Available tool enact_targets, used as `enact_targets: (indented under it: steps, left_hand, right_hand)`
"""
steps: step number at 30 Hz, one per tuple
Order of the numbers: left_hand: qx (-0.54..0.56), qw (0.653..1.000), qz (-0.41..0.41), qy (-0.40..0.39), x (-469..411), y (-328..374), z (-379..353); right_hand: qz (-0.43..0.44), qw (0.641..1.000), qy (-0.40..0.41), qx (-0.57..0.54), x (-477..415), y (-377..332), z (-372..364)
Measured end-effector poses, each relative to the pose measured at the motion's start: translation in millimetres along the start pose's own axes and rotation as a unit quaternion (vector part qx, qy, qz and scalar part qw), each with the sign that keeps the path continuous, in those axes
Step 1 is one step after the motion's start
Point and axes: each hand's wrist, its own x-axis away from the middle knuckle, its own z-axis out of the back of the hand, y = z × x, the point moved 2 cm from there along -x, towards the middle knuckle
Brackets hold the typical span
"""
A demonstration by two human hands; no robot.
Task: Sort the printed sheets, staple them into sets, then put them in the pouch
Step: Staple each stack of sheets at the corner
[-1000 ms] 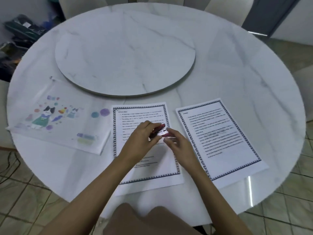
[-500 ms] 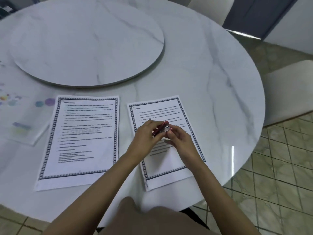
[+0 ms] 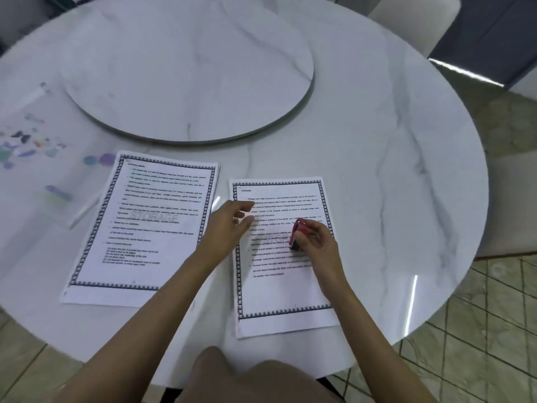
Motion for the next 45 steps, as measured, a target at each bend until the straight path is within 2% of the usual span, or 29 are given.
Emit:
enact_targets:
  steps: [5, 9, 12, 19, 25, 37, 40, 45]
  left_hand:
    - [-0.007, 0.992, 0.099, 0.081, -11.7, -18.8, 17.0]
    - [0.006, 0.985, 0.146, 0.090, -30.5, -20.8, 16.9]
    - [0.033, 0.982, 0.164, 0.083, -49.1, -20.1, 15.3]
    - [0.023, 0.976, 0.211, 0.049, -72.7, -17.2, 12.8]
    - [-0.029, 0.976, 0.216, 0.007, -80.9, -12.9, 13.5]
    - [-0.035, 0.972, 0.229, 0.043, -85.3, -5.9, 12.3]
    - [-0.033, 0.964, 0.259, 0.050, -83.3, -11.3, 11.1]
    - [-0.042, 0.955, 0.294, 0.013, -81.2, -18.2, 11.5]
  right_hand:
    - [-0.004, 0.999, -0.027, 0.043, -9.8, 3.0, -6.1]
    - [-0.002, 0.995, -0.050, 0.083, -13.7, 5.7, -10.2]
    - [-0.005, 0.995, -0.049, 0.085, -17.0, 9.3, -6.8]
    - [-0.023, 0.995, -0.047, 0.084, -26.3, 14.3, -5.8]
    - [-0.027, 0.995, -0.051, 0.078, -27.3, 14.5, -3.5]
    - [-0.010, 0.997, -0.047, 0.066, -25.4, 19.3, -1.4]
    - [-0.007, 0.995, -0.062, 0.078, -25.4, 20.6, 1.0]
    - [0.020, 0.990, -0.079, 0.113, -22.7, 17.3, -0.2]
